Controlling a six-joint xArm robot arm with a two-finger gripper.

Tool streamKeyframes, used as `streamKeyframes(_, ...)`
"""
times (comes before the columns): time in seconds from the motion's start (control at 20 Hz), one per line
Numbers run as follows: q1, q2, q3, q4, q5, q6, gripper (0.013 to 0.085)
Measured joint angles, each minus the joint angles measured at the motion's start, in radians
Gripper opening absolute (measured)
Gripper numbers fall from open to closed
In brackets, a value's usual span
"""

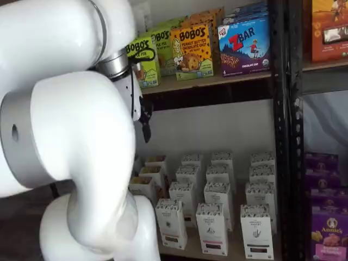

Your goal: Pick up the white box with a yellow strip in the middle, on the bottom shelf, the fourth box from the left

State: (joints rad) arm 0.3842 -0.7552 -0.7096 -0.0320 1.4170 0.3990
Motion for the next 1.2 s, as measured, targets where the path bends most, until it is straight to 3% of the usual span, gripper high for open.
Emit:
streamKeyframes(0.3,0.039,0.024,0.06,0.039,-0.134,0.032,0.085)
streamKeyframes(0.5,0.083,0.046,0.094,0.008,-0.224,0.085,0.085)
streamKeyframes(0.65,0.102,0.085,0.104,0.017,-0.264,0.101,0.085)
streamKeyframes(0.85,0.095,0.121,0.128,0.067,-0.324,0.075,0.085)
streamKeyframes(1.2,0.085,0.246,0.149,0.049,-0.454,0.072,0.085)
